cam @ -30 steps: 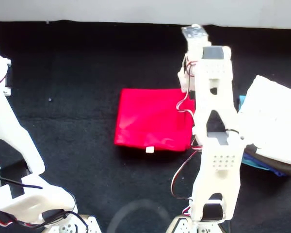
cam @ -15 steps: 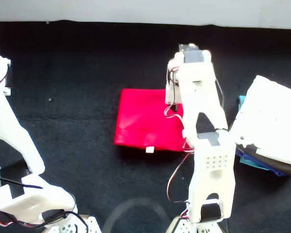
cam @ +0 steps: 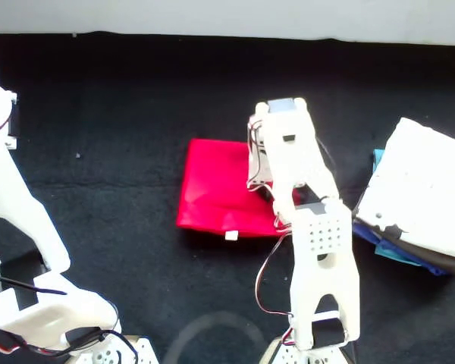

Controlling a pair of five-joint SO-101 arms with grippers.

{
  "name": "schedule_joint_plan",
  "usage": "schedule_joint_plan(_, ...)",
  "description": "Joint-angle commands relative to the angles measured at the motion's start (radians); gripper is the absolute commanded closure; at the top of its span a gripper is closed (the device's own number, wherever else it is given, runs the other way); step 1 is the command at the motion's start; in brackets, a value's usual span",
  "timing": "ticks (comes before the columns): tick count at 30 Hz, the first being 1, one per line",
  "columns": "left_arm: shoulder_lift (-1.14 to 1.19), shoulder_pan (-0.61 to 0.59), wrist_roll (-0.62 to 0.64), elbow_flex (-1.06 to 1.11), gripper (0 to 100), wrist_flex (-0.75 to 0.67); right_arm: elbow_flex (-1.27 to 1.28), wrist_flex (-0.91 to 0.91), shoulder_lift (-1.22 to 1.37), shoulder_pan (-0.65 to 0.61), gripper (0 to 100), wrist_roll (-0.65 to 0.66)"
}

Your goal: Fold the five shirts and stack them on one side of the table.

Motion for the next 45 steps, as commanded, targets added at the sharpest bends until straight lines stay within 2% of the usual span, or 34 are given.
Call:
schedule_joint_plan(1,-0.013,-0.007,-0.006,-0.035,99,-0.002,0.01,-0.005,0.004,0.001,99.8,0.003)
schedule_joint_plan(3,-0.013,-0.007,-0.006,-0.035,99,-0.002,0.012,-0.001,-0.021,0.012,98.3,0.018)
schedule_joint_plan(7,-0.013,-0.005,-0.006,-0.036,99,-0.002,0.012,0.016,-0.087,0.033,99.1,0.204)
schedule_joint_plan(9,-0.013,-0.002,-0.006,-0.036,99,-0.002,0.012,0.008,-0.111,0.061,99.1,0.358)
schedule_joint_plan(16,-0.015,-0.002,-0.006,-0.036,99,-0.002,0.01,-0.151,-0.13,0.157,99.1,1.094)
schedule_joint_plan(21,-0.015,-0.001,-0.006,-0.036,99,-0.002,0.01,-0.314,-0.13,0.154,99.1,1.416)
schedule_joint_plan(24,-0.015,-0.001,-0.006,-0.036,99,-0.002,0.01,-0.389,-0.13,0.134,99.1,1.521)
schedule_joint_plan(28,-0.015,-0.001,-0.006,-0.036,99,-0.002,0.01,-0.423,-0.134,0.116,98.5,1.522)
schedule_joint_plan(30,-0.015,-0.001,-0.006,-0.036,99,-0.002,0.005,-0.418,-0.14,0.113,97.6,1.468)
schedule_joint_plan(32,-0.015,-0.001,-0.006,-0.036,99,-0.002,-0.019,-0.415,-0.162,0.114,91.8,1.353)
schedule_joint_plan(36,-0.013,0.001,-0.006,-0.036,99,-0.002,-0.102,-0.404,-0.213,0.113,75.5,1.025)
schedule_joint_plan(39,-0.013,0.001,-0.006,-0.036,99,-0.002,-0.171,-0.32,-0.239,0.079,74.6,0.812)
schedule_joint_plan(45,-0.013,0.001,-0.006,-0.036,99,-0.002,-0.335,-0.099,-0.252,0.028,74.6,0.489)
